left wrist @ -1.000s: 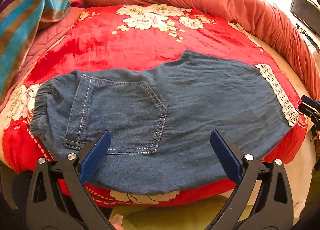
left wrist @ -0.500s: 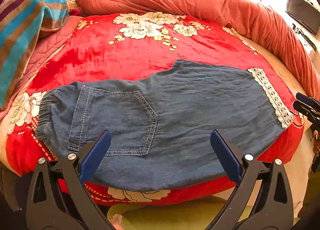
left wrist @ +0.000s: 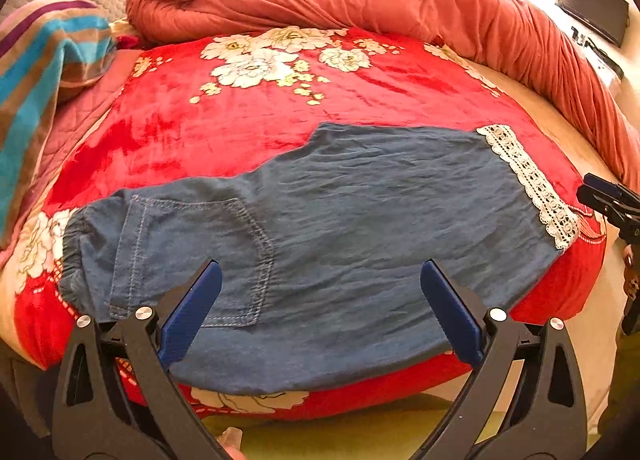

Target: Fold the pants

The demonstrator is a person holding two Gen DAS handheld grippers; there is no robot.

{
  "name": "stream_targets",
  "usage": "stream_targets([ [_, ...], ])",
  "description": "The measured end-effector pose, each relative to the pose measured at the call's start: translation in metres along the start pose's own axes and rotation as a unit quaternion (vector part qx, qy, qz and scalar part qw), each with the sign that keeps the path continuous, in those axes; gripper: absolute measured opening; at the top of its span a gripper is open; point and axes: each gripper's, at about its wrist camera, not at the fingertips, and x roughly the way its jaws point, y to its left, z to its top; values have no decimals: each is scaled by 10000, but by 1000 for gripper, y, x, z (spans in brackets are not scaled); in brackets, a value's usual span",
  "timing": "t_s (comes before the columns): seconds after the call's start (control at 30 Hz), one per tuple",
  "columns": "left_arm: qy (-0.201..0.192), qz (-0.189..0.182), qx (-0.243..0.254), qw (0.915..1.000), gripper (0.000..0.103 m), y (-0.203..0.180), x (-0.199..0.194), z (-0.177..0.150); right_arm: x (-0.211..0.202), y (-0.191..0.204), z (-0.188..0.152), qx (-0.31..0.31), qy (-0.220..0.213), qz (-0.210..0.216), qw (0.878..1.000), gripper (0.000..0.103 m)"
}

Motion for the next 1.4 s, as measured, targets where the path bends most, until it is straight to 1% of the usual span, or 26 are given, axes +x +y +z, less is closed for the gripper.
stream_targets([
  [0.17, 58, -66, 121, 9999, 93, -14, 6, 7, 1, -8, -3, 94, -2, -7, 10000, 84],
  [0.43, 111, -175, 458, 9987, 93, -45, 14, 21, 1, -20, -10, 278, -9, -7, 9996, 84],
  [0.67, 149, -330, 758, 9965, 93, -74, 28, 40, -2, -29, -13, 384, -32, 0, 9993, 84],
  [0.87, 100, -406, 956, 9945, 93, -93, 41, 61, -4, -28, -18, 303, 1, -65, 9995, 84],
  [0.97, 39, -565, 986, 9935, 93, -102, 46, 76, -4, -27, -21, 330, 23, -8, 9995, 84],
  [1.03, -17, -597, 1097, 9922, 93, -111, 51, 86, -2, -25, -24, 333, 67, 59, 9994, 84],
  [1.17, 43, -696, 1334, 9886, 93, -125, 67, 102, 7, -21, -30, 392, 192, 211, 9988, 84],
  [1.27, 113, -717, 1439, 9869, 93, -132, 82, 114, 15, -19, -34, 463, 286, 316, 9980, 84],
  [1.4, 182, -582, 1669, 9841, 93, -145, 107, 129, 24, -21, -37, 628, 404, 400, 9964, 84],
])
